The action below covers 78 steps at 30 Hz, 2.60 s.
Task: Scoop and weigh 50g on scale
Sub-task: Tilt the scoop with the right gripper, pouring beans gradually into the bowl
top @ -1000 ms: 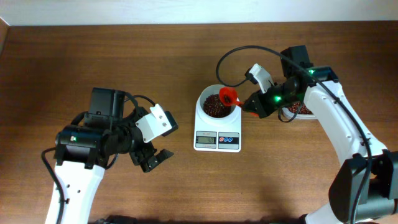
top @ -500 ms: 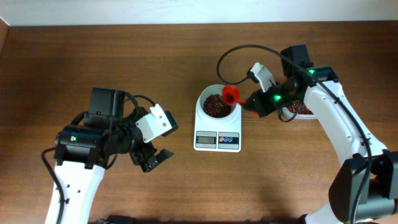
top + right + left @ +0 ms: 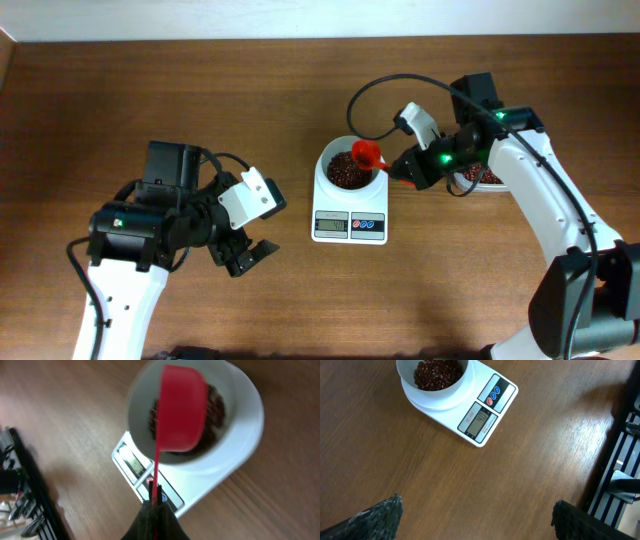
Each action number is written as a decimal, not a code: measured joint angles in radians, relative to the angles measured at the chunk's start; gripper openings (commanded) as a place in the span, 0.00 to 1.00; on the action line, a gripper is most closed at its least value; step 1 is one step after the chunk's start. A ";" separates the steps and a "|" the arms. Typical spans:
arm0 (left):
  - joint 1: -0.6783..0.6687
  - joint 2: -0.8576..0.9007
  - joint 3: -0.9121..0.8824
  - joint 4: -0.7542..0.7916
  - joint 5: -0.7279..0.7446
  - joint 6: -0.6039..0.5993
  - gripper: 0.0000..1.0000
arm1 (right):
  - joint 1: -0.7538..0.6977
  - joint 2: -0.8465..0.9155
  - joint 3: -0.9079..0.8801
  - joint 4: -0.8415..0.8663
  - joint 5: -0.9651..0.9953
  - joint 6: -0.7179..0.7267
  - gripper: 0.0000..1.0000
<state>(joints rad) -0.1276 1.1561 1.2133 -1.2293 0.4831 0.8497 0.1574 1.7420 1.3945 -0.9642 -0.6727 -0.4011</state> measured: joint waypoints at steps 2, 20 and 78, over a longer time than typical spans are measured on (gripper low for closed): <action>0.000 0.000 0.000 0.000 0.000 0.000 0.99 | 0.001 0.000 0.000 0.008 0.040 0.026 0.04; 0.000 0.000 0.000 0.000 0.000 0.000 0.99 | 0.001 0.000 0.000 0.008 0.058 0.050 0.04; 0.000 0.000 0.000 0.000 0.000 0.000 0.99 | 0.174 -0.053 0.000 0.072 0.365 -0.030 0.04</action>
<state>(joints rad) -0.1276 1.1561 1.2133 -1.2293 0.4831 0.8497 0.3309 1.6890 1.3941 -0.8921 -0.3080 -0.4309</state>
